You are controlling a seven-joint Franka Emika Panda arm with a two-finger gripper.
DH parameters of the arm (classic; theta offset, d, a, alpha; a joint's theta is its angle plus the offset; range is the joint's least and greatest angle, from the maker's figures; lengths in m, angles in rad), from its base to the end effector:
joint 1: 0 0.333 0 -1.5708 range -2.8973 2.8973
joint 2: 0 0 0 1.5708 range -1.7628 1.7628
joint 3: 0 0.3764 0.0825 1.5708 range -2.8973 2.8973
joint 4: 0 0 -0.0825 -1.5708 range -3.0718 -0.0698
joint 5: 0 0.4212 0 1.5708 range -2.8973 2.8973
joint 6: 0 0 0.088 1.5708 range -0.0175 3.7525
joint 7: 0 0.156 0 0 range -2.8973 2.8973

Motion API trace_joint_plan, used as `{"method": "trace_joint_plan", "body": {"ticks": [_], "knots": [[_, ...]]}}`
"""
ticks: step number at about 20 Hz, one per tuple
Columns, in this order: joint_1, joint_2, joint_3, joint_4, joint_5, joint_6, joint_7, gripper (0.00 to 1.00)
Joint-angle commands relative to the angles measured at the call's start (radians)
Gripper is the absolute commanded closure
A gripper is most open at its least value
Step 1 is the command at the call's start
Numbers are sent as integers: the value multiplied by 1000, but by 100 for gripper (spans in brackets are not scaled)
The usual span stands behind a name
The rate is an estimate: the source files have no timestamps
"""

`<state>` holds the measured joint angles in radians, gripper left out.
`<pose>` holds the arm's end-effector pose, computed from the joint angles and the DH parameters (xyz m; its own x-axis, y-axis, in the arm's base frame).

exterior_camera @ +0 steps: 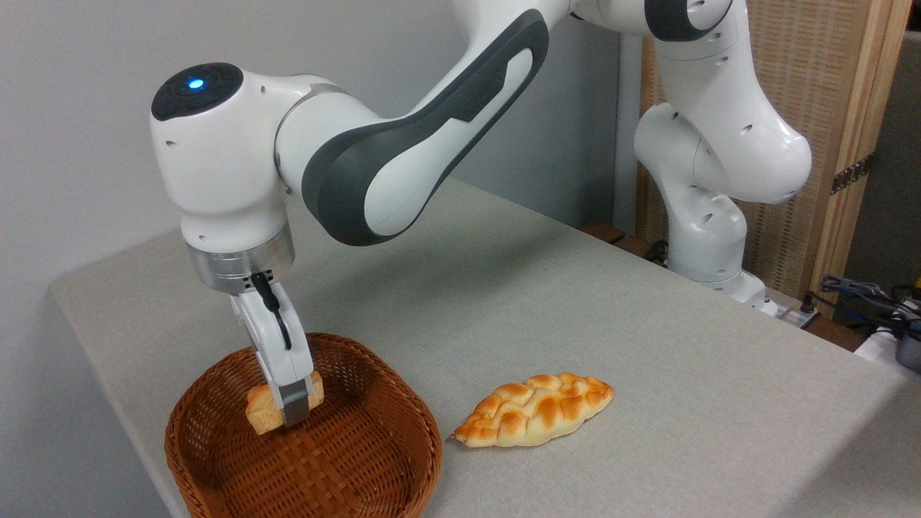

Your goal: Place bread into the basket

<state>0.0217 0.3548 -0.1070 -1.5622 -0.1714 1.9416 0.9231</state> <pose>0.7211 -0.0722 0.4417 0.5876 -0.7914 0.1687 -0.8090 -0.5786 0.1036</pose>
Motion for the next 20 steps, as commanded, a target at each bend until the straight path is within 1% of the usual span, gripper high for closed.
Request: {"method": "trace_joint_plan", "body": {"ticks": [1, 2, 4, 5, 8, 9, 10, 11, 13, 14, 15, 16, 17, 18, 20], "knots": [[39, -6, -5, 21, 13, 7, 35, 0], [58, -19, -5, 22, 13, 7, 69, 0], [79, -43, -2, 21, 9, 5, 126, 0], [89, -54, 0, 21, 9, 5, 132, 0], [92, -75, 3, 21, 10, -3, 123, 0], [92, -103, 3, 21, 12, -7, 119, 0], [101, -144, 0, 16, 13, -18, 114, 0], [113, -189, -3, 8, 13, -65, 102, 0], [118, -264, -2, 4, 13, -229, 31, 0], [118, -293, -2, -5, 13, -278, -10, 0], [118, -328, -3, -25, 15, -302, -68, 0], [116, -361, -3, -57, 15, -300, -125, 0], [107, -393, -2, -85, 16, -300, -145, 0], [90, -416, -2, -114, 42, -302, -147, 0], [2, -444, 9, -159, 131, -305, -156, 0]]}}
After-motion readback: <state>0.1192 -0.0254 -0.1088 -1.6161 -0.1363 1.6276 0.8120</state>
